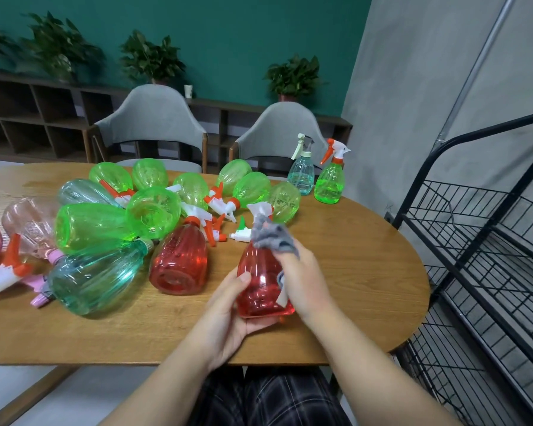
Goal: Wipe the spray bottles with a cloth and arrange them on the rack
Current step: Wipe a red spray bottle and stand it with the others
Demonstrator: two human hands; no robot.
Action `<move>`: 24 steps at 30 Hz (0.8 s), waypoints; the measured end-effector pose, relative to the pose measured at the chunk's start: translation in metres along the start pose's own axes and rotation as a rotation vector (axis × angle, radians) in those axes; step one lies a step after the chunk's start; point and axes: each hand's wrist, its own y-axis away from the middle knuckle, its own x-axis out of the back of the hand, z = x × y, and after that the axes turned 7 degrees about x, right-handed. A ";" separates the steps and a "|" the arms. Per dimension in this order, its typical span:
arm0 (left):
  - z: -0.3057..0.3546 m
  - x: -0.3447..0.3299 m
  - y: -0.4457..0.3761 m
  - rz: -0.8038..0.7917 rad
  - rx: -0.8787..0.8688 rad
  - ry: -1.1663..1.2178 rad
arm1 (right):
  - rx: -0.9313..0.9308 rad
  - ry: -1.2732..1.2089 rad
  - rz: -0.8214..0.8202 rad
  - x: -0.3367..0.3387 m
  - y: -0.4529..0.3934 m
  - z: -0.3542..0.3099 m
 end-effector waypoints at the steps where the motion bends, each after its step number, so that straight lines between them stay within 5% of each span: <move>1: 0.000 -0.001 0.000 -0.014 -0.009 0.004 | 0.085 0.078 -0.039 -0.001 0.003 0.004; 13: 0.002 -0.003 0.000 0.015 0.040 0.064 | 0.430 0.045 -0.072 0.002 0.028 0.022; 16: 0.001 -0.004 0.000 0.060 0.040 0.048 | 0.265 -0.224 -0.039 0.004 0.033 0.011; 21: 0.004 -0.005 0.001 0.098 0.048 0.101 | -0.351 -0.867 0.486 0.026 0.022 0.003; 24: 0.004 -0.006 0.004 0.067 0.036 0.117 | -0.426 -0.992 0.564 0.036 0.017 0.000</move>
